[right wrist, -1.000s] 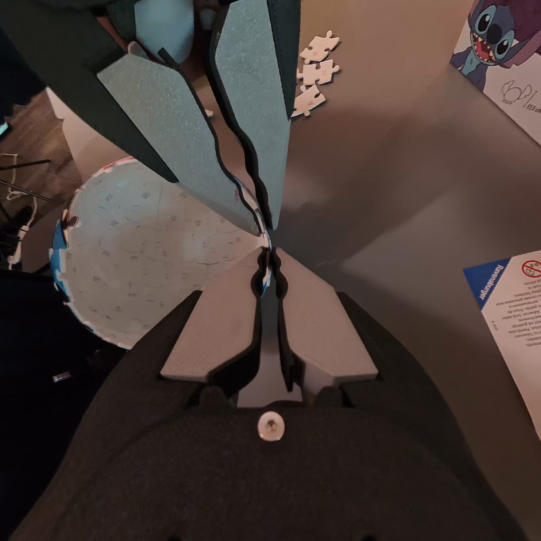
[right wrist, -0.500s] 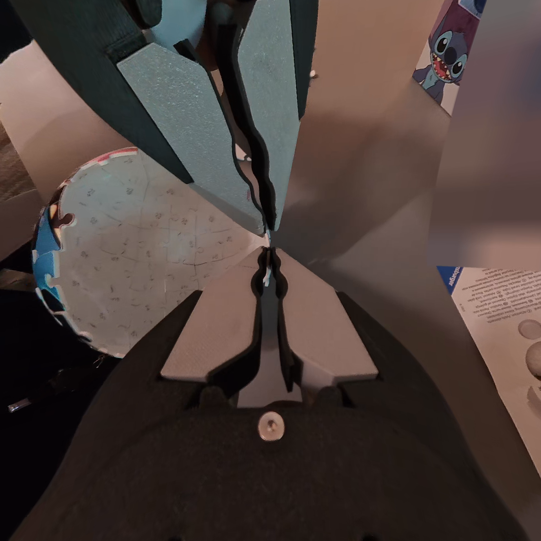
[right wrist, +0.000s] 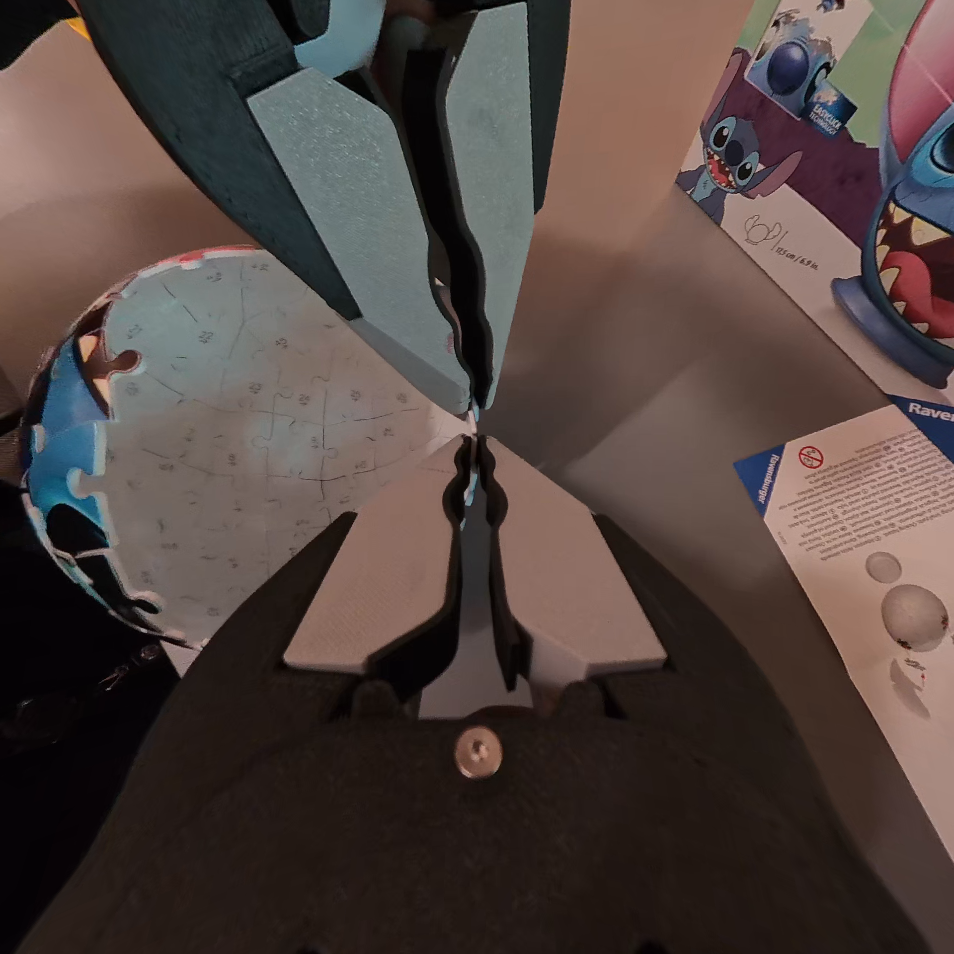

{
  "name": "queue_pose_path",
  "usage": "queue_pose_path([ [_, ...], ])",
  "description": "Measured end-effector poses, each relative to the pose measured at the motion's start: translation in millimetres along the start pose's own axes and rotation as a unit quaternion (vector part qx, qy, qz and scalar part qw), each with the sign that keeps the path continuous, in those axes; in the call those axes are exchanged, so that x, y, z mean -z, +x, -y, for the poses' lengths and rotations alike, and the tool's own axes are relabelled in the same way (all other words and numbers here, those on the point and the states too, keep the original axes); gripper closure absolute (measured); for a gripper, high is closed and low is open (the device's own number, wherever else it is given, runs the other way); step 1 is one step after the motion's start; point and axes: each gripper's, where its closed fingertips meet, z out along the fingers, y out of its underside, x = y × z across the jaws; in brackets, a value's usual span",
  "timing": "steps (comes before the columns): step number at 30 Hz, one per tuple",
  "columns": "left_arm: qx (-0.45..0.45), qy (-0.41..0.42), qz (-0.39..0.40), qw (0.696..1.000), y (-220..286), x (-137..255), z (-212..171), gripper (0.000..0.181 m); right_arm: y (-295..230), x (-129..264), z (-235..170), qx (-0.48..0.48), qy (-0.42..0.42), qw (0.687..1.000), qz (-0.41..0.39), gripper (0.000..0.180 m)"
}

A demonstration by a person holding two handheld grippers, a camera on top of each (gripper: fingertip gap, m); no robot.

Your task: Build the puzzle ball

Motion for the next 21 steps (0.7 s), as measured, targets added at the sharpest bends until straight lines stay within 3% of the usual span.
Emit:
queue_pose_path([
  [21,-0.016,0.0,-0.006,1.0,-0.7,-1.1,2.6,0.178,1.7,1.4,0.2,-0.001,0.014,1.0,-0.002,0.18],
])
